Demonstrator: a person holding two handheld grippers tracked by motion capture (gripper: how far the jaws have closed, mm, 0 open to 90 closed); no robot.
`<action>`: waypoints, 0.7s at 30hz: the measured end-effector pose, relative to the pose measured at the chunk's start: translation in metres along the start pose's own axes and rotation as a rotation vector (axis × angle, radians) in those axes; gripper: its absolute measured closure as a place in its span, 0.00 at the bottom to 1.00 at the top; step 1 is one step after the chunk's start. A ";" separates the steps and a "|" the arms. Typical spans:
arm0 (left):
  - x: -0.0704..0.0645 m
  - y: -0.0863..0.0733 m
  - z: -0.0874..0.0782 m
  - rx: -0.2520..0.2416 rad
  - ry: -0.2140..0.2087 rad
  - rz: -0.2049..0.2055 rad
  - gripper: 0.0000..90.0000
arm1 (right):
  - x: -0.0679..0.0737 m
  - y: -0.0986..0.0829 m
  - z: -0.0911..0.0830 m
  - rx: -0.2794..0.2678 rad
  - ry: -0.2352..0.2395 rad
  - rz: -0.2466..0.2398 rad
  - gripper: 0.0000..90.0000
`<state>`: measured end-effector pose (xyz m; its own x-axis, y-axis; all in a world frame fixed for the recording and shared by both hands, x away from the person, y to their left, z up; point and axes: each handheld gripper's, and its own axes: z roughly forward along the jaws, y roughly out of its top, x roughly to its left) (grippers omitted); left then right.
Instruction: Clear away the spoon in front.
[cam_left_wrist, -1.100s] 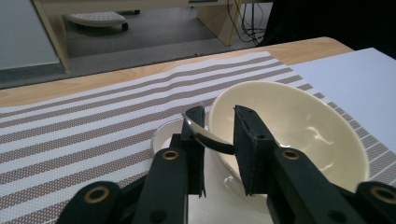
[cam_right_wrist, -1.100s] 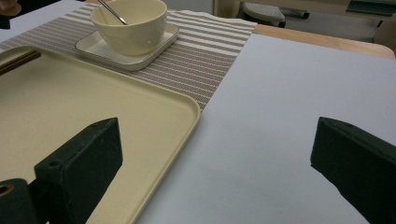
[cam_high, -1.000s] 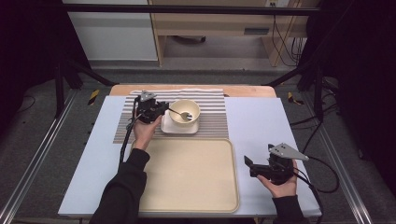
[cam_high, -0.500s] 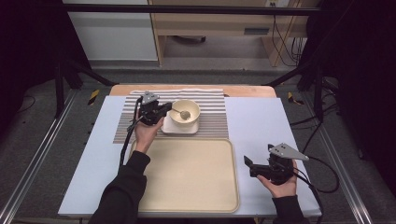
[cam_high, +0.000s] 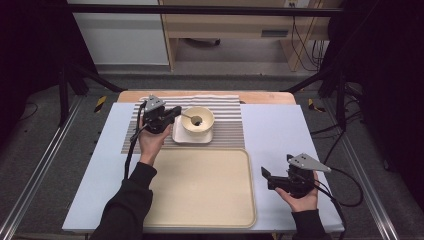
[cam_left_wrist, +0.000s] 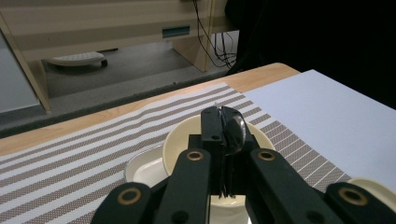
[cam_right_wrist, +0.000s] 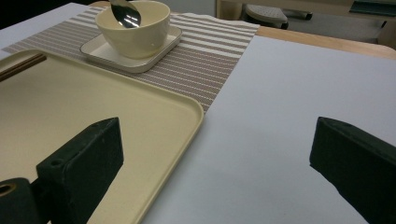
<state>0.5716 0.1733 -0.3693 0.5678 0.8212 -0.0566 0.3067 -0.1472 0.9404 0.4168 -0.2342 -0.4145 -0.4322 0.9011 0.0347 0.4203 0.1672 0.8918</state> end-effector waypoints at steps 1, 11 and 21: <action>-0.001 0.002 -0.003 -0.004 -0.001 0.002 0.98 | 0.000 0.000 0.000 -0.001 -0.001 -0.001 0.03; -0.015 0.015 -0.033 -0.024 -0.029 0.031 0.98 | 0.001 0.001 -0.001 -0.006 0.002 0.001 0.03; -0.036 0.016 -0.065 -0.024 -0.079 0.070 0.98 | 0.001 0.001 -0.002 -0.010 0.000 -0.005 0.03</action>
<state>0.5068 0.1770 -0.3303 0.6459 0.7632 -0.0161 0.2466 -0.1887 0.9506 0.4154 -0.2338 -0.4128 -0.4339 0.9005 0.0300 0.4105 0.1679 0.8962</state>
